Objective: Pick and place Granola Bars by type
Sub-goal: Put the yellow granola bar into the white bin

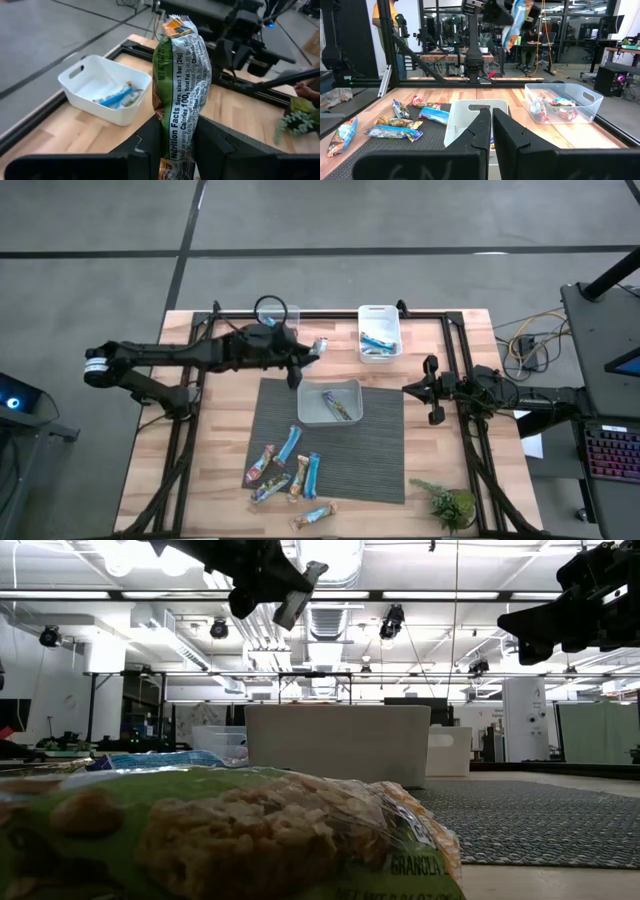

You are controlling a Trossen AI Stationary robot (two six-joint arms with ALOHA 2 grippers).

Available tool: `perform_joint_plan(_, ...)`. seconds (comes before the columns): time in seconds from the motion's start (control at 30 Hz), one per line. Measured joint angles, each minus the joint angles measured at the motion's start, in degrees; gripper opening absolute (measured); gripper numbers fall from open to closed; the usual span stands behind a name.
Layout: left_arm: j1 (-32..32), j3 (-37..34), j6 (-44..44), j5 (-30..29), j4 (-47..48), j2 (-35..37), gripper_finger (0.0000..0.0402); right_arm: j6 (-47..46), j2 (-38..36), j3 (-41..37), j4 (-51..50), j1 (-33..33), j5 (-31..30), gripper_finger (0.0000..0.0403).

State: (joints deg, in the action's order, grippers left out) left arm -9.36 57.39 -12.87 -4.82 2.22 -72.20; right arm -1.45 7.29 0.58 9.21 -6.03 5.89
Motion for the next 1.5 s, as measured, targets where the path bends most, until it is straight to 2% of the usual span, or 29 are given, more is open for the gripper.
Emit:
perform_joint_plan(0.17,-1.6,2.3,2.6,0.0,-0.6,-1.6,0.0078,0.0,0.0,0.0,0.0,0.0,0.0,0.0009)
perform_joint_plan(0.43,-4.4,11.7,5.0,0.9,0.6,-7.9,0.0078,0.0,0.0,0.0,0.0,0.0,0.0,0.0009)
perform_joint_plan(1.17,-5.2,35.5,14.2,3.9,4.2,-26.9,0.0078,0.0,0.0,0.0,0.0,0.0,0.0,0.0009)
perform_joint_plan(1.5,-7.0,43.4,20.5,4.0,4.3,-34.7,0.0078,0.0,0.0,0.0,0.0,0.0,0.0,0.0009)
